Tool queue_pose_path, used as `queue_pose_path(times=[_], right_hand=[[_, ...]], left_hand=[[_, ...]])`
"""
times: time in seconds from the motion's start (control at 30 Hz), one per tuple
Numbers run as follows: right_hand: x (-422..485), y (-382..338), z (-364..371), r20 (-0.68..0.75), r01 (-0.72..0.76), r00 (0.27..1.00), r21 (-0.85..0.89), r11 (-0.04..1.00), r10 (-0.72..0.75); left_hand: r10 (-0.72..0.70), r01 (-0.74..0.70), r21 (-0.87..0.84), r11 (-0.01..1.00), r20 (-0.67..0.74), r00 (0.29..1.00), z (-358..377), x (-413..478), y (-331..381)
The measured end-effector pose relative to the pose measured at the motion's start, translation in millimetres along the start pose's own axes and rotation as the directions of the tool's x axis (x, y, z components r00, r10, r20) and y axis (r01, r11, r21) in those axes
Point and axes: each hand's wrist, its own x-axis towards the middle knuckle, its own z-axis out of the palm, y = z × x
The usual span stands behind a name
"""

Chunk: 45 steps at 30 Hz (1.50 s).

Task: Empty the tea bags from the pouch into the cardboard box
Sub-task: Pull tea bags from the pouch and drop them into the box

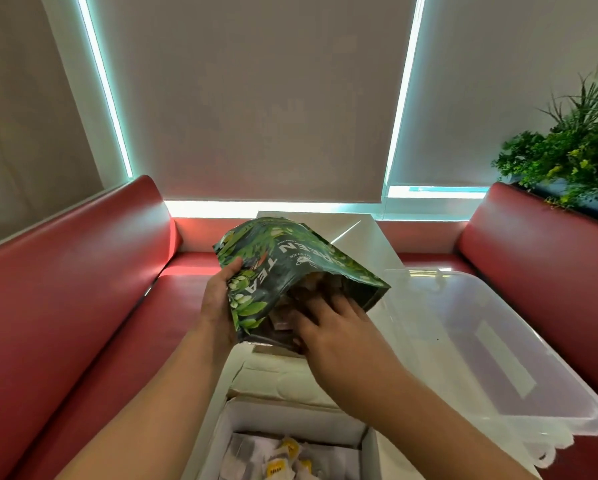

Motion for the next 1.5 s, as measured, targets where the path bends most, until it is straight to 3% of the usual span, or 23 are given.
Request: queue_pose_path(times=[0.1, 0.27, 0.47, 0.57, 0.63, 0.73, 0.9, 1.27, 1.37, 1.5], right_hand=[[20, -2, -7, 0.188, -0.016, 0.982, -0.026, 1.000, 0.021], [49, -4, -7, 0.385, -0.057, 0.921, -0.031, 0.998, 0.065], [37, -4, 1, 0.267, -0.083, 0.963, 0.159, 0.984, 0.038], [39, -2, 0, 0.445, -0.151, 0.889, 0.062, 0.987, 0.108], [43, -4, -3, 0.484, -0.154, 0.867, 0.030, 0.988, 0.121], [41, -7, -2, 0.384, -0.113, 0.920, 0.062, 0.992, 0.081], [18, -4, 15, 0.064, -0.007, 0.998, 0.197, 0.980, -0.005], [-52, -1, 38, -0.229, 0.149, 0.971, 0.383, 0.912, -0.062], [-83, -13, 64, -0.194, 0.179, 0.975, 0.427, 0.886, -0.104], [-102, -27, 95, 0.035, 0.180, 0.974, 0.476, 0.861, -0.223]], left_hand=[[0.007, -0.007, 0.017, 1.000, -0.010, 1.000, 3, -2, 0], [-0.014, 0.014, 0.019, 1.000, -0.041, 0.999, 3, 1, 0], [-0.052, 0.053, 0.009, 0.999, -0.048, 0.997, -2, 5, -3], [-0.019, 0.022, 0.047, 0.999, -0.055, 0.998, 2, 6, -3], [-0.023, 0.026, 0.054, 0.998, -0.057, 0.998, 3, 7, -3], [-0.041, 0.045, 0.053, 0.998, -0.079, 0.996, -4, 12, -4], [-0.067, 0.070, 0.038, 0.997, -0.077, 0.995, -16, 18, -3], [-0.052, 0.054, 0.021, 0.998, -0.070, 0.996, -57, 32, 0], [-0.027, 0.029, 0.022, 0.999, -0.089, 0.996, -64, 32, 2], [-0.029, 0.032, 0.033, 0.999, -0.106, 0.994, -71, 31, 0]])
